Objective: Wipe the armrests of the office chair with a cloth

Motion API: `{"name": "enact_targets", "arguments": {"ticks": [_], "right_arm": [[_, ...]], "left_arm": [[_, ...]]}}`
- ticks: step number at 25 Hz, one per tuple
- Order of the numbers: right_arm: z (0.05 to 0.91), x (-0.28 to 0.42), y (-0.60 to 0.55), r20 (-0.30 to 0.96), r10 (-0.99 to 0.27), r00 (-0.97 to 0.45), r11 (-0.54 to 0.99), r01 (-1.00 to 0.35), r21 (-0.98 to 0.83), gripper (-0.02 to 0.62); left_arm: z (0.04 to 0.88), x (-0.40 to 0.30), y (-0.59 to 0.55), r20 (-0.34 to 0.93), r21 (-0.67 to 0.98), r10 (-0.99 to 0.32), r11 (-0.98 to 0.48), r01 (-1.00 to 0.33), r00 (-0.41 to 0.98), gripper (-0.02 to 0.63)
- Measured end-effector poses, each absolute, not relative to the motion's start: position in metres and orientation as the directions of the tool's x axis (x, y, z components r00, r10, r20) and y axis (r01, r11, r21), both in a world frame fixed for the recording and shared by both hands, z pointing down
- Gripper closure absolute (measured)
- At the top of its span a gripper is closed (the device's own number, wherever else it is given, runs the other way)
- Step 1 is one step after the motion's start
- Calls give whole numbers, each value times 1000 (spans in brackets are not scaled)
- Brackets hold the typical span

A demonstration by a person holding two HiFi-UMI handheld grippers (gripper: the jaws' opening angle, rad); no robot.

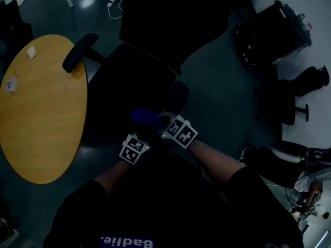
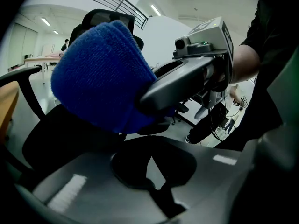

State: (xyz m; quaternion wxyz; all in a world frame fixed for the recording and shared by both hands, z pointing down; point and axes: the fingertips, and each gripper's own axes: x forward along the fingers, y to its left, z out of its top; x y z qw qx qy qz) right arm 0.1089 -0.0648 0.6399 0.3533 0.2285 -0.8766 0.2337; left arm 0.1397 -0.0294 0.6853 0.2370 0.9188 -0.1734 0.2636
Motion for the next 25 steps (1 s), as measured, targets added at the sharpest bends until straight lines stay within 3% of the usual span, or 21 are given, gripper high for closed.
{"name": "enact_targets", "arguments": {"ticks": [6, 11, 16, 25], "right_arm": [[636, 101, -40, 699, -193, -688, 793, -529, -302, 508], [607, 96, -36, 595, -219, -773, 791, -498, -356, 508], [562, 130, -51, 462, -337, -820, 756, -528, -388, 508], [501, 209, -122, 268, -565, -780, 664, -623, -414, 508]], "left_arm": [[684, 143, -10, 589, 329, -174, -840, -430, 789, 586], [671, 121, 0, 617, 313, -209, -819, -480, 759, 586], [634, 85, -15, 613, 280, -367, -727, -627, 700, 586], [562, 5, -65, 517, 216, -694, -461, -860, 502, 586]]}}
